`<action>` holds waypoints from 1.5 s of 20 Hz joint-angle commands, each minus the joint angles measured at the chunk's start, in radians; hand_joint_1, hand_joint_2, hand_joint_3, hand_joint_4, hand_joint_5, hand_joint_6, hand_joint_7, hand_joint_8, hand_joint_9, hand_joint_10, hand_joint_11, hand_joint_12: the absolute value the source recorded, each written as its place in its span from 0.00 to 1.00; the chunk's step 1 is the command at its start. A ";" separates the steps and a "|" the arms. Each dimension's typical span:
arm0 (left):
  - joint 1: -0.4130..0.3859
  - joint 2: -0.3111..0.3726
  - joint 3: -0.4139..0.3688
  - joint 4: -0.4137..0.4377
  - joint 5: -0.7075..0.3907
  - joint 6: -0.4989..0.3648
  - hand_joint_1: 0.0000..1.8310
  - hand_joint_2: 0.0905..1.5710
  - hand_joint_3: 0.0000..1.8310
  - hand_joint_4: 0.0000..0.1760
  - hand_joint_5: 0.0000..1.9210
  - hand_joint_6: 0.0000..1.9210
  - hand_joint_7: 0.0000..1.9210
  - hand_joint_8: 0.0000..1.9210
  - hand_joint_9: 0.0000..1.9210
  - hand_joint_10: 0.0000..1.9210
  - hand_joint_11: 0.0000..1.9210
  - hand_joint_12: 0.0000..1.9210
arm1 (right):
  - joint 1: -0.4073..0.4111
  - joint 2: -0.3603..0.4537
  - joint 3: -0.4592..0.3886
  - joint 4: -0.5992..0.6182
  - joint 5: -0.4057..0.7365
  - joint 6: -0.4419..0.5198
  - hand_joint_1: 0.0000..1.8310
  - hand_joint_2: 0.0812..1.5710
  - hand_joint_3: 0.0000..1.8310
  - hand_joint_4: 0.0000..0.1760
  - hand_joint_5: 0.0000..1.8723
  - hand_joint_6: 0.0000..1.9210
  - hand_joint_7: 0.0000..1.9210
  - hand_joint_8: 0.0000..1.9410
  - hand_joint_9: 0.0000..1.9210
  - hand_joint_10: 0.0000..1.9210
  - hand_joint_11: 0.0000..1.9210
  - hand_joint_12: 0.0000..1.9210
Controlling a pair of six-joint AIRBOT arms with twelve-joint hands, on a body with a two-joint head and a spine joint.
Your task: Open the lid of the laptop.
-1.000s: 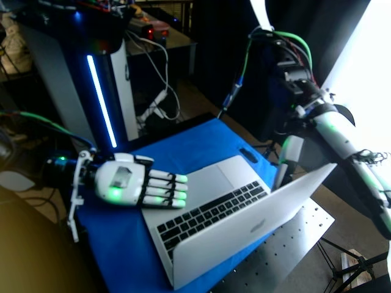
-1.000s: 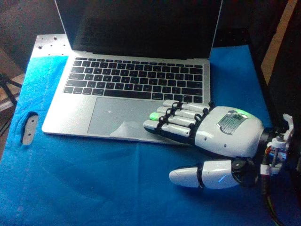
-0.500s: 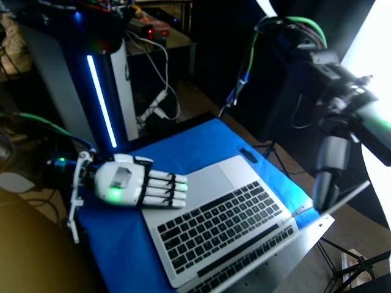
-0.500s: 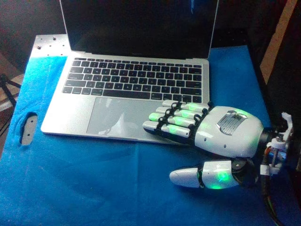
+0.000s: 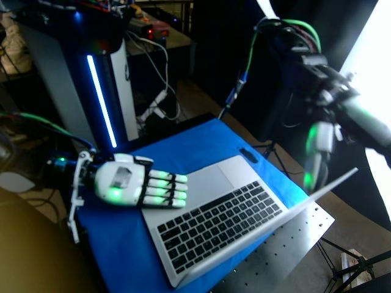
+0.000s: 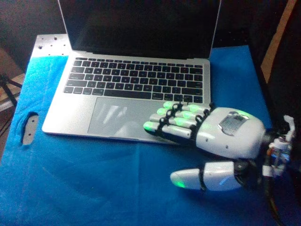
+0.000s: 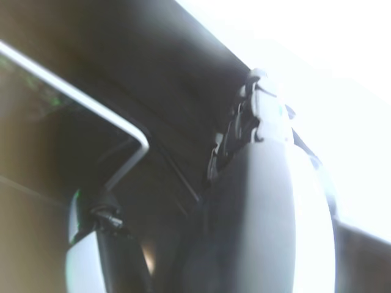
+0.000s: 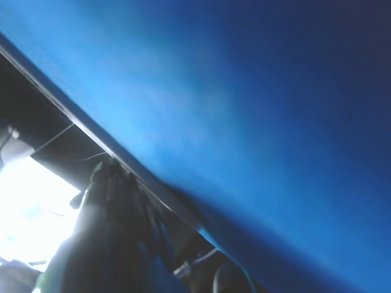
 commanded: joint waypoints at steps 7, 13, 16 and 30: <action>0.324 0.191 -0.225 -0.033 -0.622 -0.278 0.32 0.59 0.00 0.41 0.04 0.01 0.03 0.01 0.00 0.00 0.00 0.00 | -0.052 0.167 -0.087 0.194 0.451 0.011 0.00 0.81 0.00 0.00 0.00 0.00 0.00 0.00 0.00 0.00 0.00 0.00; 0.642 0.240 -0.371 -0.097 -0.908 -0.411 0.32 0.59 0.00 0.16 0.01 0.00 0.02 0.00 0.00 0.00 0.00 0.00 | -0.193 0.294 -0.142 0.423 0.807 0.010 0.03 0.82 0.00 0.00 0.00 0.00 0.00 0.00 0.00 0.00 0.00 0.00; 0.812 0.281 -0.467 -0.147 -1.029 -0.428 0.18 0.60 0.00 0.42 0.00 0.00 0.03 0.01 0.01 0.00 0.00 0.00 | -0.319 0.335 -0.183 0.575 1.031 0.010 0.08 0.82 0.00 0.04 0.01 0.00 0.00 0.00 0.00 0.00 0.03 0.01; 1.116 0.315 -0.615 -0.332 -1.258 -0.474 0.16 0.67 0.01 1.00 0.06 0.00 0.04 0.00 0.04 0.00 0.02 0.04 | -0.415 0.375 -0.255 0.684 1.067 -0.011 0.14 0.78 0.00 0.05 0.04 0.00 0.05 0.01 0.04 0.01 0.05 0.01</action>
